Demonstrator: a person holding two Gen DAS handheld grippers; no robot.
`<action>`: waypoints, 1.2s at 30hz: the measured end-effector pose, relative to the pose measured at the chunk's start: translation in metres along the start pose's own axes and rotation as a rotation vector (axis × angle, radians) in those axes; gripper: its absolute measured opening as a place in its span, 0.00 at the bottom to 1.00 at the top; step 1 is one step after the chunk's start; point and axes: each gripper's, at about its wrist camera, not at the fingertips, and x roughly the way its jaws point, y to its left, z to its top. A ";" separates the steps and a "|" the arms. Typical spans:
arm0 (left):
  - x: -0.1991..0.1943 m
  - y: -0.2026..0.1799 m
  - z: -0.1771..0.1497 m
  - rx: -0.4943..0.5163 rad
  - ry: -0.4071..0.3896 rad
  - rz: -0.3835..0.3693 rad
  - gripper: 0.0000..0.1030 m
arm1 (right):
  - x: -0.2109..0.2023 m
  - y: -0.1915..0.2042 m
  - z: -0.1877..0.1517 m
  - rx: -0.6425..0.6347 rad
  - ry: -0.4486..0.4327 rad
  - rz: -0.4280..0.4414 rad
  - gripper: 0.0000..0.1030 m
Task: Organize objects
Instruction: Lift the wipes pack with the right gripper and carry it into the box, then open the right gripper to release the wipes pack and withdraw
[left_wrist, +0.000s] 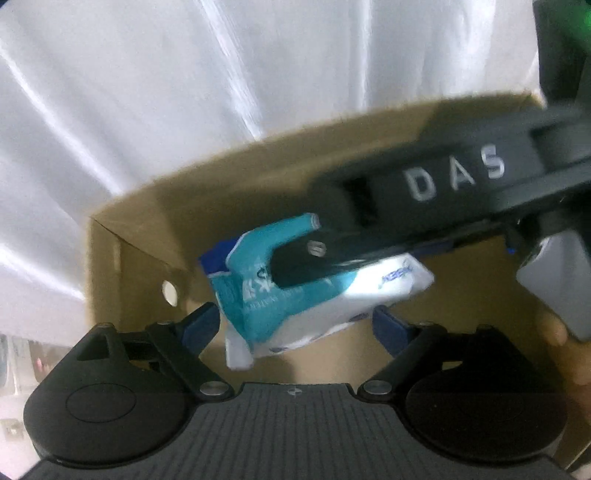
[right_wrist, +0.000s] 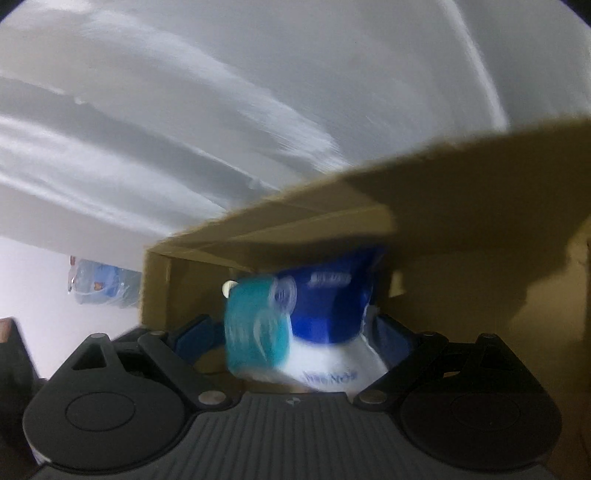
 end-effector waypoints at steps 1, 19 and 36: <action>-0.006 0.002 0.000 -0.010 -0.016 -0.007 0.90 | -0.002 0.000 0.001 0.000 -0.003 -0.001 0.93; -0.173 0.027 -0.062 -0.195 -0.383 -0.001 0.96 | -0.128 0.005 -0.047 0.018 -0.157 0.166 1.00; -0.182 -0.064 -0.239 -0.479 -0.631 0.106 0.99 | -0.211 0.067 -0.215 -0.635 -0.413 -0.092 1.00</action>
